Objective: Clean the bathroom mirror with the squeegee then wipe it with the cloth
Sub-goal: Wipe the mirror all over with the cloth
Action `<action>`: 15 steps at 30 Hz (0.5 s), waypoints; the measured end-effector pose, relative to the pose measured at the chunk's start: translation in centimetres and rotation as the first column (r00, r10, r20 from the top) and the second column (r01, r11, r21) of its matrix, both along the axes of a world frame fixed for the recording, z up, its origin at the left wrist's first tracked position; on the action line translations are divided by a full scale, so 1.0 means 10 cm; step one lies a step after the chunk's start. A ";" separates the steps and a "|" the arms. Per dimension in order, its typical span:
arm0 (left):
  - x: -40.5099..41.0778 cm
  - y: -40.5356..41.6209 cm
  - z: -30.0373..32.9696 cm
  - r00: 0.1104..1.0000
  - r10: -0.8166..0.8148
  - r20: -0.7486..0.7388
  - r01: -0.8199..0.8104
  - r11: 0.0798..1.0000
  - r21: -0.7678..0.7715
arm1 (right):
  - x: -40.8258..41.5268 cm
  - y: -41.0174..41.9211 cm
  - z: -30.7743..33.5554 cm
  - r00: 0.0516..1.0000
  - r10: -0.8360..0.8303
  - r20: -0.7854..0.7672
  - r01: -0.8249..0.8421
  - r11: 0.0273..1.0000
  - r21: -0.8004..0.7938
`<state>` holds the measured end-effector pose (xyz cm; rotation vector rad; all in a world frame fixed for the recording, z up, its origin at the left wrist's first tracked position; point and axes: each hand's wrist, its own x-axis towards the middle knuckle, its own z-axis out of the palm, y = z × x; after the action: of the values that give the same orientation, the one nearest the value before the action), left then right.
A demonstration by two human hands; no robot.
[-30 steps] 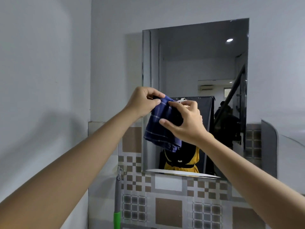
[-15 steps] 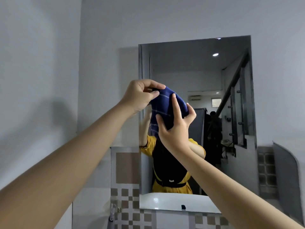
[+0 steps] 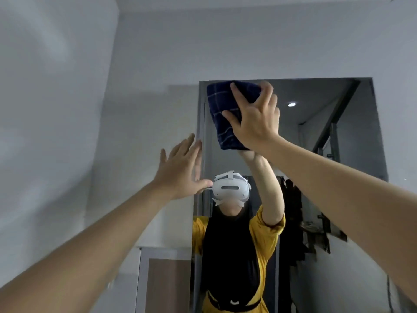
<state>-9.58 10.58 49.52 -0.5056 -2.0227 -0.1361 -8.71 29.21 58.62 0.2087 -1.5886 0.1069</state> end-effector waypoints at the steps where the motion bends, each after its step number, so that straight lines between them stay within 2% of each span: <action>1: -0.05 -0.03 -0.02 1.000 0.026 0.007 -0.026 0.999 -0.033 | -0.03 -0.05 0.10 0.997 -0.070 0.013 0.070 0.997 0.021; 4: -0.15 -0.09 -0.07 0.999 0.046 -0.012 -0.046 0.997 -0.066 | -0.13 -0.13 0.26 0.984 -0.178 -0.003 0.177 0.977 0.115; 9: -0.20 -0.11 -0.06 0.998 0.060 -0.030 -0.063 0.993 -0.096 | -0.21 -0.17 0.17 0.972 -0.065 -0.224 0.134 0.941 0.310; 11: -0.21 -0.11 -0.06 0.998 0.057 -0.027 -0.059 0.994 -0.093 | -0.22 -0.21 0.19 0.982 -0.053 -0.183 0.111 0.939 0.325; 15: -0.20 -0.10 -0.07 0.998 0.050 -0.025 -0.052 0.995 -0.088 | -0.23 -0.23 0.20 1.000 -0.024 -0.003 0.023 0.951 0.308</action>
<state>-11.59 9.55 48.82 -0.5081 -2.0247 -0.0094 -10.99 26.91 60.59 0.4331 -1.6031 -0.1620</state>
